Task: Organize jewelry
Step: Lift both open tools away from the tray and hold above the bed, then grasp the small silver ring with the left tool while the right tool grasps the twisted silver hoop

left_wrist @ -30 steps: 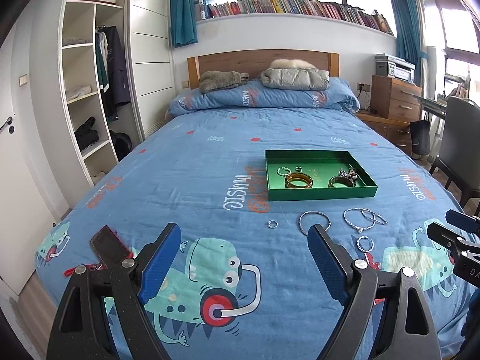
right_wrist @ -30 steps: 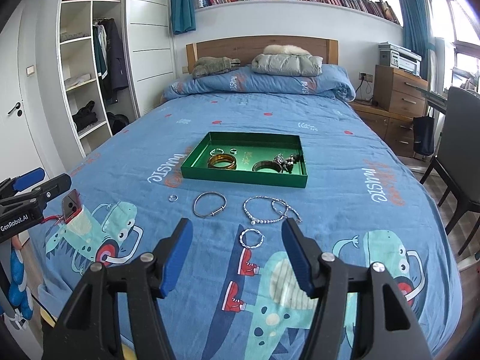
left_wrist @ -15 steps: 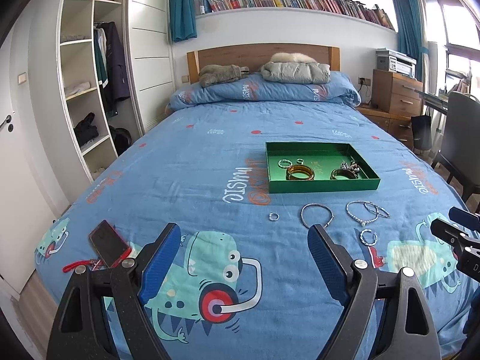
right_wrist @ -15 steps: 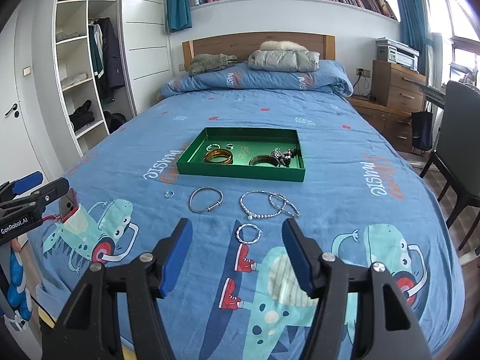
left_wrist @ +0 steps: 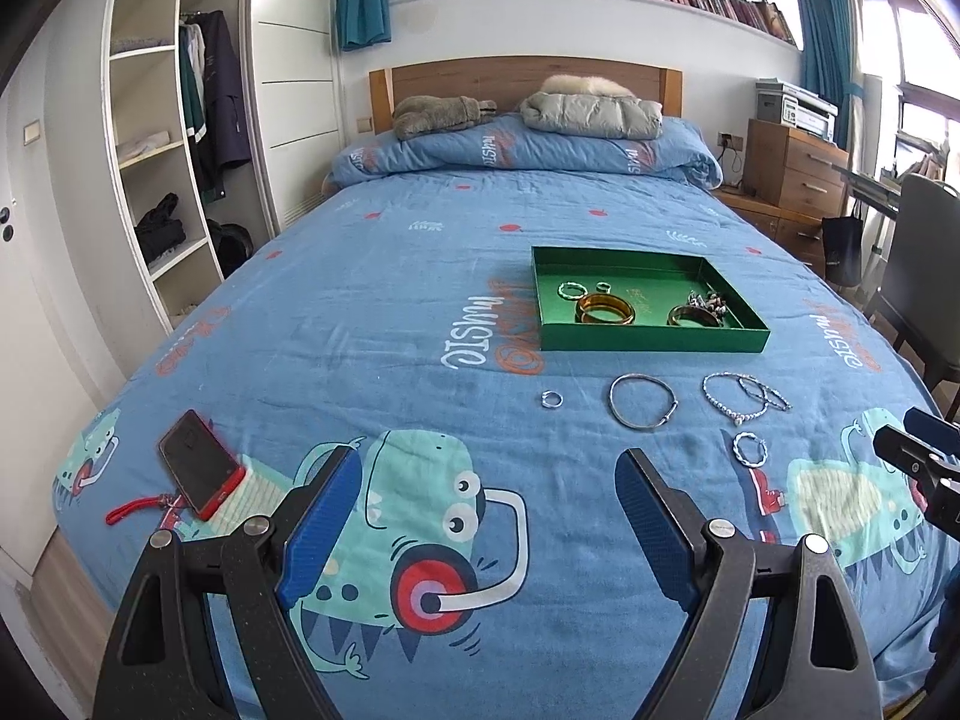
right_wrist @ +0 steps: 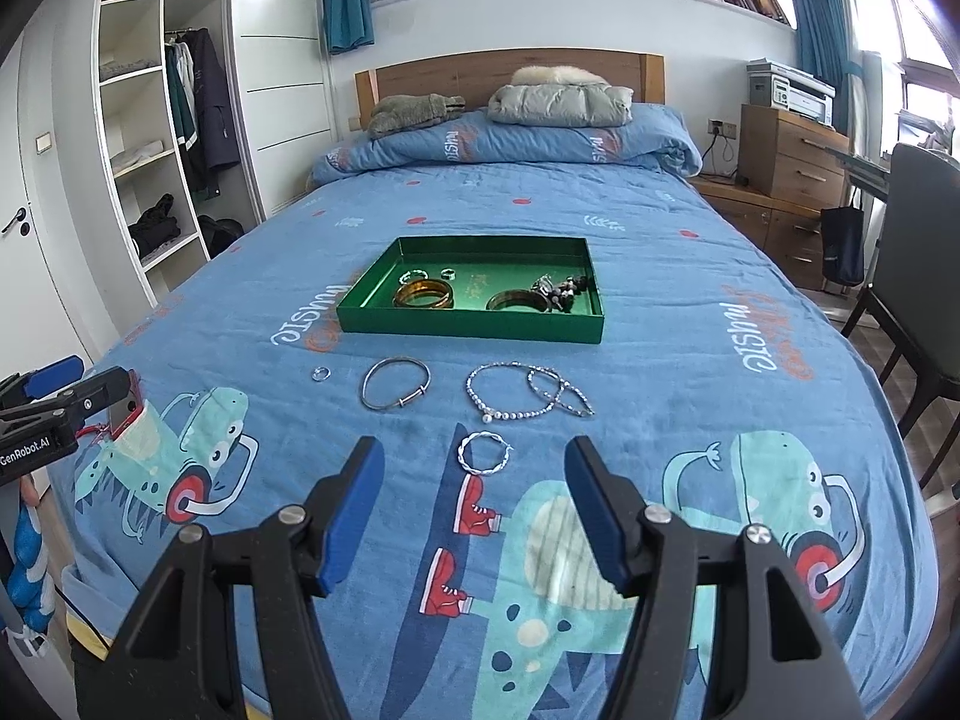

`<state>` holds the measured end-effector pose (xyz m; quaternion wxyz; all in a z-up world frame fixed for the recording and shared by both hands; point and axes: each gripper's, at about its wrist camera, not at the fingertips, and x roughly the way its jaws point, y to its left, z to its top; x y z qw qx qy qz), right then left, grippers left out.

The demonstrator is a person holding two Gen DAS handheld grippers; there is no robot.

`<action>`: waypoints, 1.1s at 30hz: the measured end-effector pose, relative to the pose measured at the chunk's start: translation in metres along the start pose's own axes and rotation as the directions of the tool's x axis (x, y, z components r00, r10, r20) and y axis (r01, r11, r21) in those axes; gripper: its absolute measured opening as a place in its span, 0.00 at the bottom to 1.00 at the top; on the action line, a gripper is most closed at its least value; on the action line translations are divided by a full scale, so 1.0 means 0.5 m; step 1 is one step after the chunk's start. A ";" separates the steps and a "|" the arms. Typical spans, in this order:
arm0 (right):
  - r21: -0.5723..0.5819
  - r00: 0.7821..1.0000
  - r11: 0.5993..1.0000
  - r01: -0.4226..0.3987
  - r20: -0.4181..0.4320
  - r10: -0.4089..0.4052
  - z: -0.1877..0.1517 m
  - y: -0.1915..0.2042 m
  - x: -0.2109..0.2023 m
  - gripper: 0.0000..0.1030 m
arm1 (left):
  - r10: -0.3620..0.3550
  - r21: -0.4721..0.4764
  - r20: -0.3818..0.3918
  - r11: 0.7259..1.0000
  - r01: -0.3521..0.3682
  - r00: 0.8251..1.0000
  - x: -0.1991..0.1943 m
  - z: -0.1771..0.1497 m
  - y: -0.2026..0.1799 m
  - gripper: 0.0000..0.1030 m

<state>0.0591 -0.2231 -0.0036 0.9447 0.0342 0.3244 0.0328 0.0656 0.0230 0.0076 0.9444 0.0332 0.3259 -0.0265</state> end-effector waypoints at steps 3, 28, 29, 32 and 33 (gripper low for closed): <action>0.013 1.000 1.000 -0.002 -0.017 0.002 -0.008 -0.010 0.019 0.59 | -0.018 -0.007 -0.019 1.000 0.018 1.000 0.020 -0.012 0.012 0.83; -0.010 0.973 0.997 -0.079 -0.217 0.075 -0.041 -0.020 0.321 0.59 | -0.190 0.019 -0.221 0.980 0.199 0.957 0.386 0.017 -0.052 0.61; -0.014 0.974 0.997 -0.078 -0.213 0.073 -0.042 -0.019 0.324 0.59 | -0.191 0.025 -0.226 0.979 0.202 0.955 0.397 0.019 -0.057 0.59; -0.037 0.977 0.996 -0.076 -0.201 0.067 -0.045 -0.012 0.327 0.55 | -0.193 0.036 -0.255 0.977 0.208 0.947 0.435 0.024 -0.066 0.43; -0.049 0.978 0.996 -0.073 -0.199 0.062 -0.046 -0.008 0.327 0.44 | -0.193 0.035 -0.255 0.977 0.209 0.947 0.442 0.025 -0.068 0.41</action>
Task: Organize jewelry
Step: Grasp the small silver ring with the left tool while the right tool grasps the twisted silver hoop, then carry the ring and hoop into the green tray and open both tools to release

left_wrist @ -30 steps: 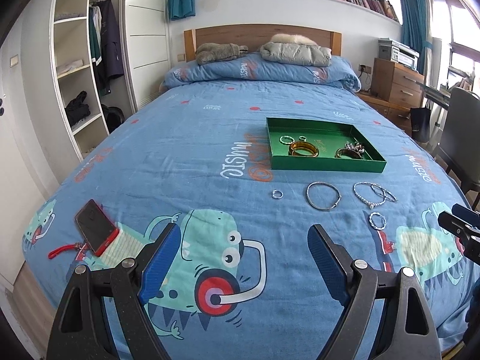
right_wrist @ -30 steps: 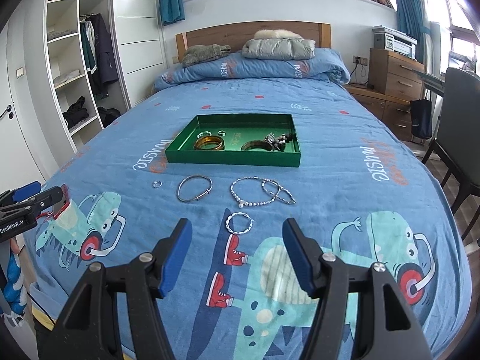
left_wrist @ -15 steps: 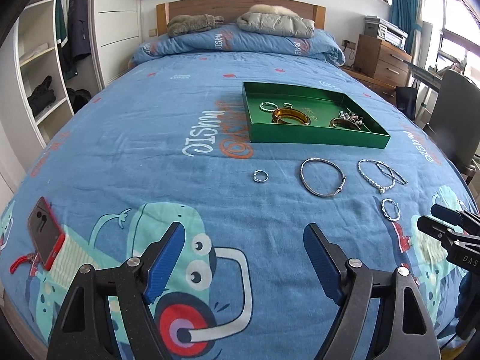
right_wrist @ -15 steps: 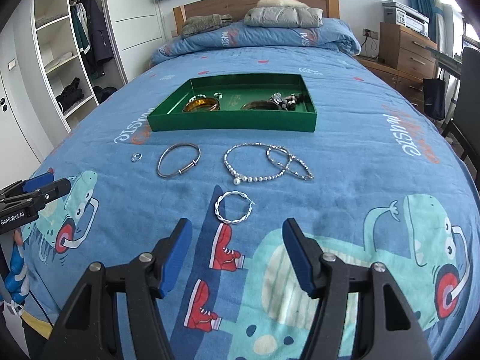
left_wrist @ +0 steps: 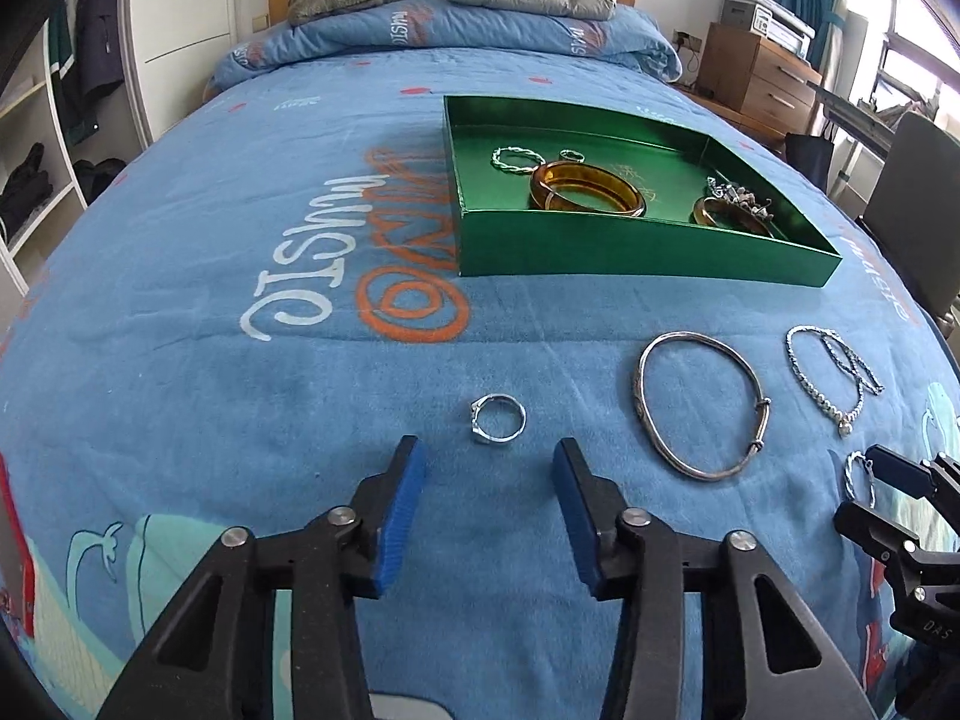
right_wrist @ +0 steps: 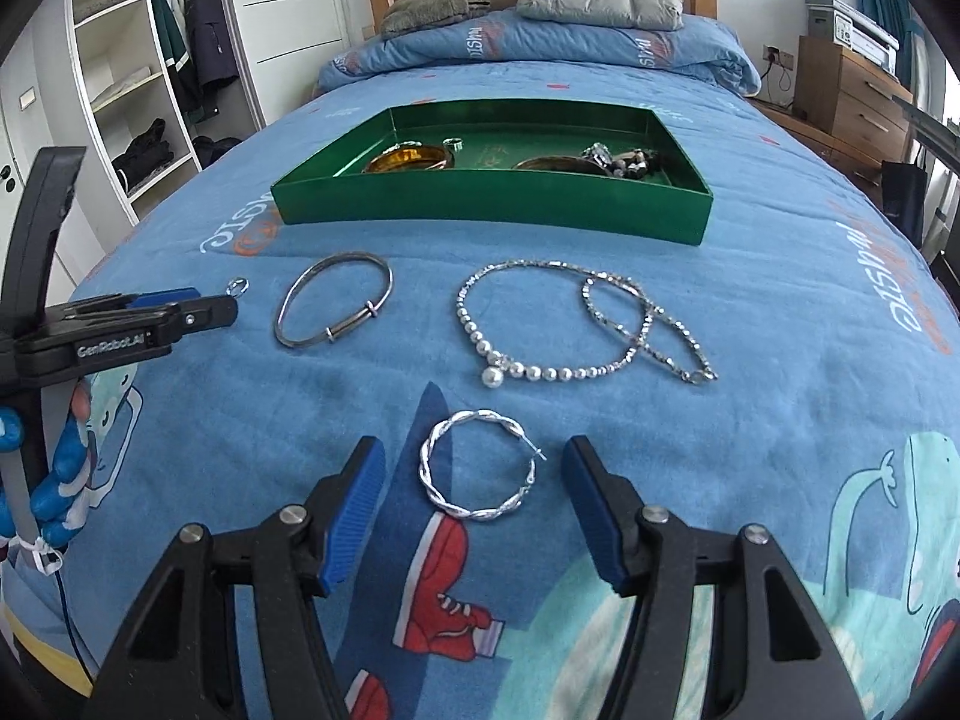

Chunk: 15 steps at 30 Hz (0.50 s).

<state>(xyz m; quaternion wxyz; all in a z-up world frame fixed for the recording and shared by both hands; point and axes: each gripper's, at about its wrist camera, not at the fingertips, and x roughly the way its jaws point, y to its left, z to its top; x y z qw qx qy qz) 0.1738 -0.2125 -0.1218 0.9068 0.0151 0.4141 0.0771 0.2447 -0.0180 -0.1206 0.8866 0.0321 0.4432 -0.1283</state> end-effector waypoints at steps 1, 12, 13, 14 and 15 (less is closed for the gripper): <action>-0.009 1.000 1.000 0.006 0.004 -0.006 0.001 0.001 0.001 0.39 | 0.003 0.002 0.006 1.000 -0.003 1.000 0.005 0.004 0.000 0.38; -0.040 0.998 0.999 -0.029 0.053 0.031 -0.009 0.005 -0.045 0.37 | -0.017 0.012 0.017 1.000 0.017 1.000 -0.011 -0.002 0.000 0.18; -0.042 0.998 0.999 -0.030 0.059 0.032 -0.007 0.005 -0.052 0.37 | -0.019 0.010 0.019 1.000 0.019 1.000 -0.015 -0.001 -0.002 0.18; -0.042 0.997 0.999 -0.030 0.067 0.033 -0.005 0.005 -0.061 0.37 | -0.023 0.009 0.024 1.000 0.023 0.999 -0.022 -0.003 -0.003 0.18; -0.042 0.997 0.999 -0.030 0.075 0.033 -0.002 0.004 -0.068 0.37 | -0.027 0.009 0.031 1.000 0.027 0.999 -0.031 -0.003 -0.004 0.18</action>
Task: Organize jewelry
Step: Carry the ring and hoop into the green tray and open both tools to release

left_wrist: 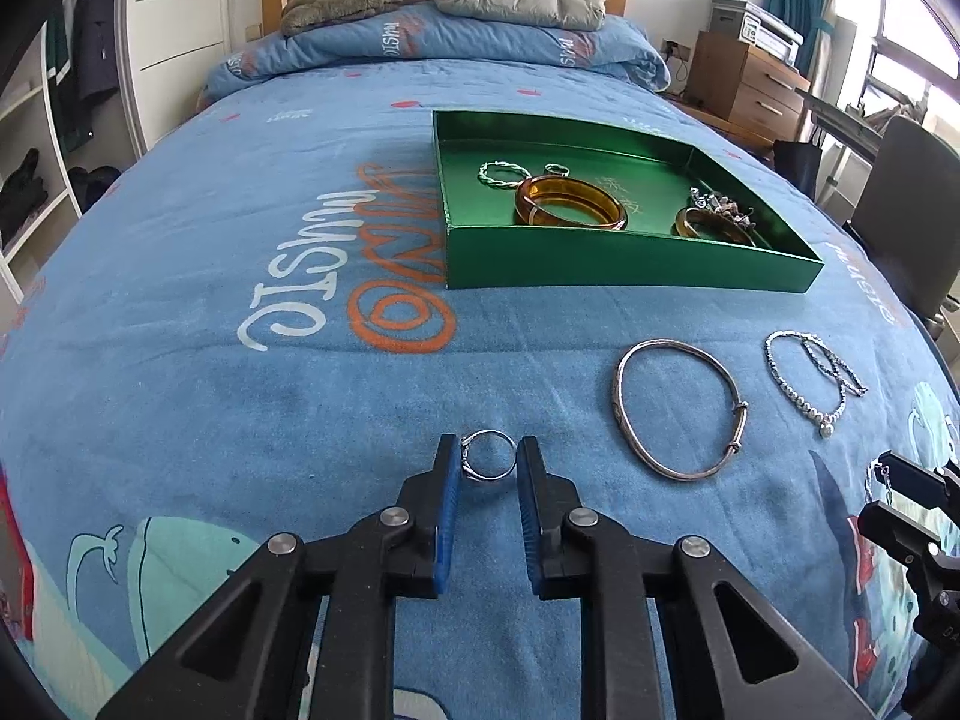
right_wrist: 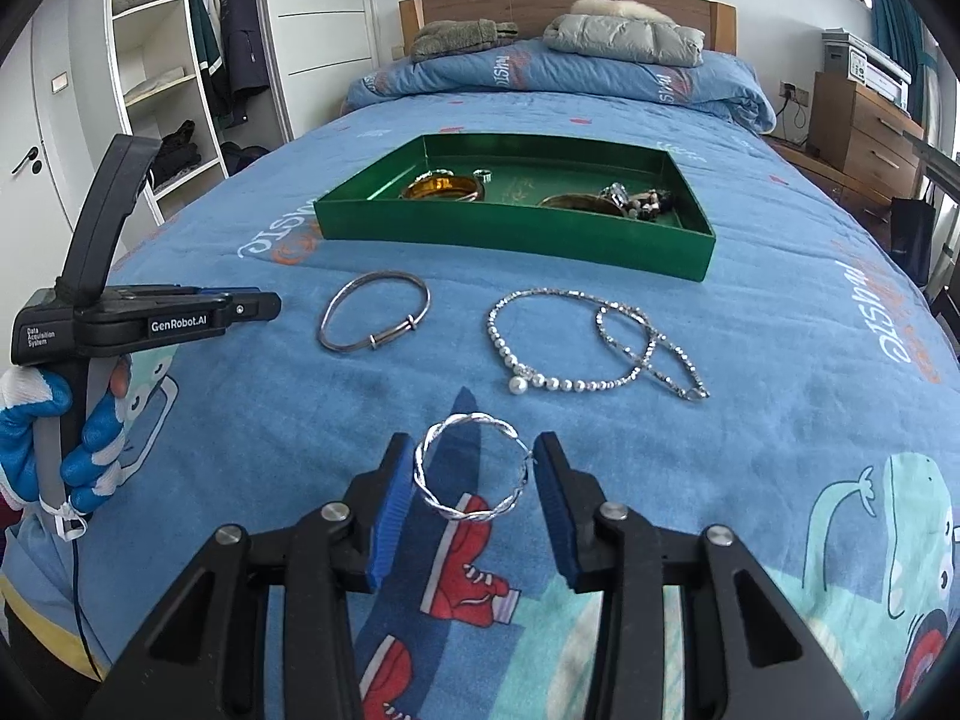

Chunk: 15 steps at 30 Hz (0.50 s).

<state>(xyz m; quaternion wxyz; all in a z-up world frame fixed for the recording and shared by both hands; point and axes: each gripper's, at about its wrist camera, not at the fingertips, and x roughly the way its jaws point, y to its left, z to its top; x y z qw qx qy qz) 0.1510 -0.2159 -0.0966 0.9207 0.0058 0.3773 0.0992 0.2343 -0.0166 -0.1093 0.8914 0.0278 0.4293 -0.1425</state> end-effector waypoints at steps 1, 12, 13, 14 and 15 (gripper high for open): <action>0.000 1.000 1.000 0.001 0.010 -0.001 0.006 -0.001 -0.008 0.37 | -0.005 0.001 0.009 1.000 0.004 1.000 -0.010 0.001 -0.001 0.18; 0.035 0.988 0.999 0.031 0.148 -0.036 0.167 -0.056 -0.039 0.37 | -0.062 0.005 0.113 0.998 0.061 0.992 -0.063 0.125 -0.016 0.18; 0.043 0.987 0.998 0.035 0.156 -0.041 0.189 -0.066 -0.033 0.37 | -0.061 0.003 0.117 0.998 0.061 0.991 -0.059 0.144 -0.017 0.18; 0.053 0.986 0.998 0.038 0.163 -0.046 0.211 -0.077 -0.024 0.37 | -0.062 0.001 0.121 0.998 0.062 0.991 -0.053 0.163 -0.020 0.18; 0.061 0.984 0.997 0.040 0.169 -0.050 0.231 -0.087 -0.014 0.37 | -0.062 0.001 0.125 0.998 0.062 0.990 -0.045 0.182 -0.023 0.18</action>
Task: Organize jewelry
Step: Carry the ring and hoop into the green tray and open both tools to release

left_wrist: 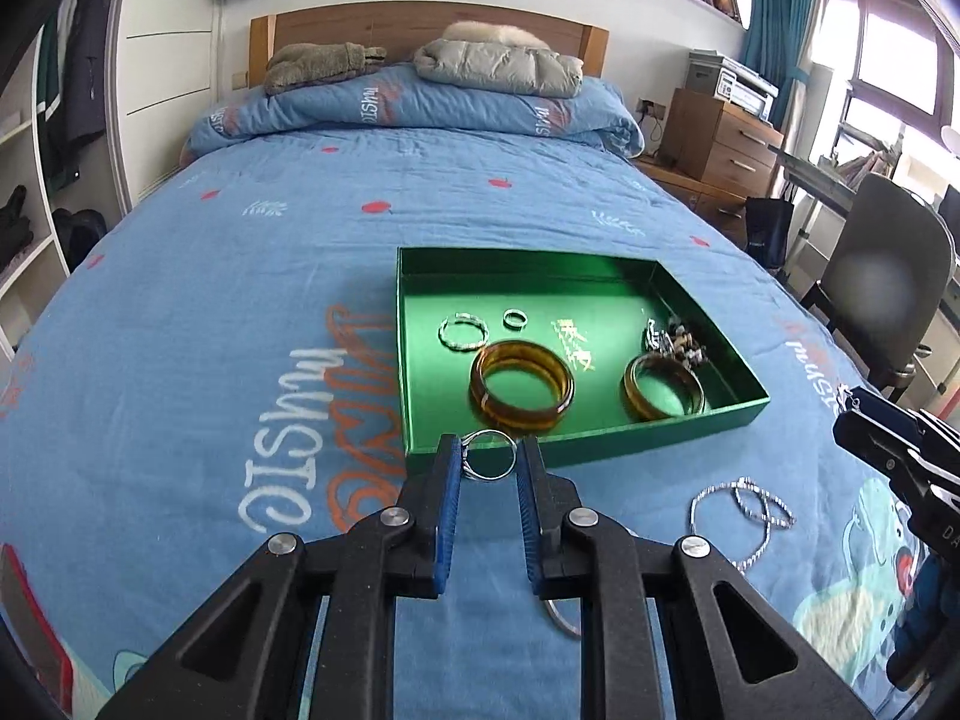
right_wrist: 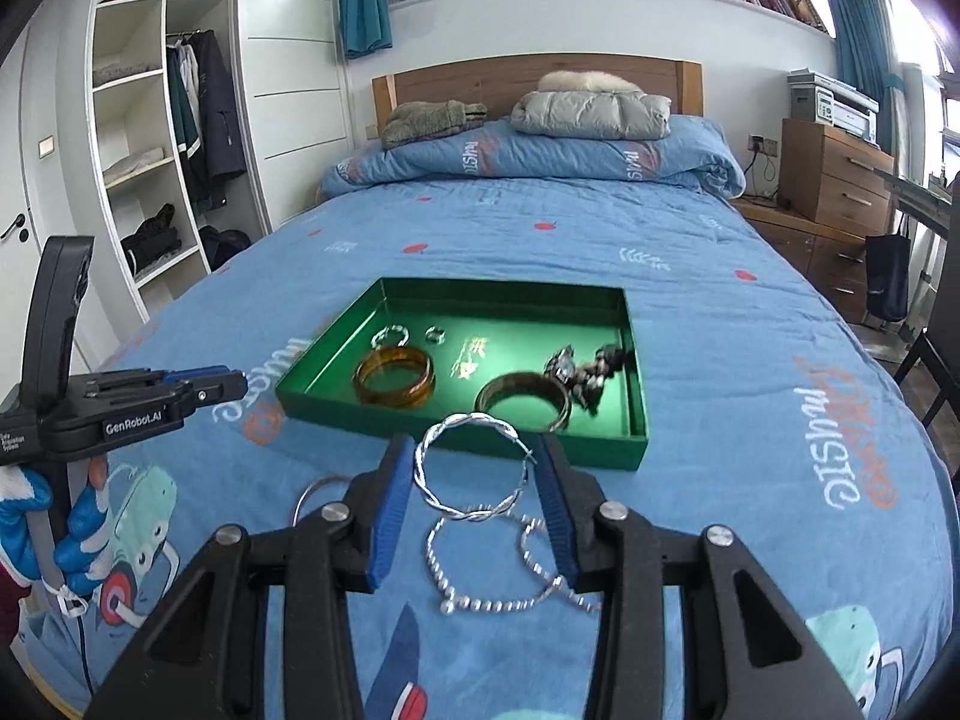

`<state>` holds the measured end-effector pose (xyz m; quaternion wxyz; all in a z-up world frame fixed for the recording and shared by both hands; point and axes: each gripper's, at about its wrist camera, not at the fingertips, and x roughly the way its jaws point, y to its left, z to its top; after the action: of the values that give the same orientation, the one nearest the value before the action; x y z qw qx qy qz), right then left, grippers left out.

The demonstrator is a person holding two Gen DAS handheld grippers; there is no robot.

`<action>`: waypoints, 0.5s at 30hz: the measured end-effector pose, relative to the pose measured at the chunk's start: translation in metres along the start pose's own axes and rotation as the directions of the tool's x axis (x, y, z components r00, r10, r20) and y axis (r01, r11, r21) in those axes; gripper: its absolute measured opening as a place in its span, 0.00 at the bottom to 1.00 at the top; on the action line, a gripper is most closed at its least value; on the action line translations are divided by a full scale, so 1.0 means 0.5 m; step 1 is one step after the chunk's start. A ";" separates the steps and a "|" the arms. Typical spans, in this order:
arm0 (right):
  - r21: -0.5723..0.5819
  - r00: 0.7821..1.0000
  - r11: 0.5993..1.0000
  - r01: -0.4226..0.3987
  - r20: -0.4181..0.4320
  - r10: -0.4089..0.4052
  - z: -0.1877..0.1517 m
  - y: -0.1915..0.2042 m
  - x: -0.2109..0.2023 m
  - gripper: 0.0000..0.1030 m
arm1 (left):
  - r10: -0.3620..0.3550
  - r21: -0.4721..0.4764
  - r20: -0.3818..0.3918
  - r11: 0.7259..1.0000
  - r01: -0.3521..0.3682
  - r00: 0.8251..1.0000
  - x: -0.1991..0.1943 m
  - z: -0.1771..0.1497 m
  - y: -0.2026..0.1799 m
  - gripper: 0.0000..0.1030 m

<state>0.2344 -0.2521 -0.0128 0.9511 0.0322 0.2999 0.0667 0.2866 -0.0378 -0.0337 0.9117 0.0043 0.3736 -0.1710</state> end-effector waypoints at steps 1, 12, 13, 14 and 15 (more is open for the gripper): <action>0.007 1.000 1.000 0.003 0.005 -0.003 0.021 -0.009 0.016 0.37 | 0.002 0.001 0.002 1.000 -0.002 1.000 0.012 0.019 -0.003 0.18; 0.068 0.995 0.996 0.053 -0.094 -0.047 0.130 -0.098 0.252 0.37 | 0.030 0.013 -0.077 0.999 -0.029 0.997 0.220 0.177 -0.055 0.18; 0.078 0.992 0.995 0.059 -0.118 -0.049 0.128 -0.108 0.275 0.37 | 0.036 0.016 -0.092 0.999 -0.034 0.995 0.240 0.181 -0.062 0.18; 0.088 0.988 0.994 0.065 -0.144 -0.052 0.125 -0.119 0.298 0.37 | 0.044 0.022 -0.106 0.999 -0.042 0.993 0.262 0.185 -0.069 0.18; 0.096 0.984 0.993 0.070 -0.169 -0.053 0.120 -0.127 0.316 0.37 | 0.051 0.025 -0.119 0.999 -0.048 0.992 0.277 0.183 -0.075 0.18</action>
<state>0.4040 -0.2933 -0.0599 0.9214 0.0655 0.3822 0.0246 0.4288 -0.1283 -0.0575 0.8916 0.0341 0.4252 -0.1518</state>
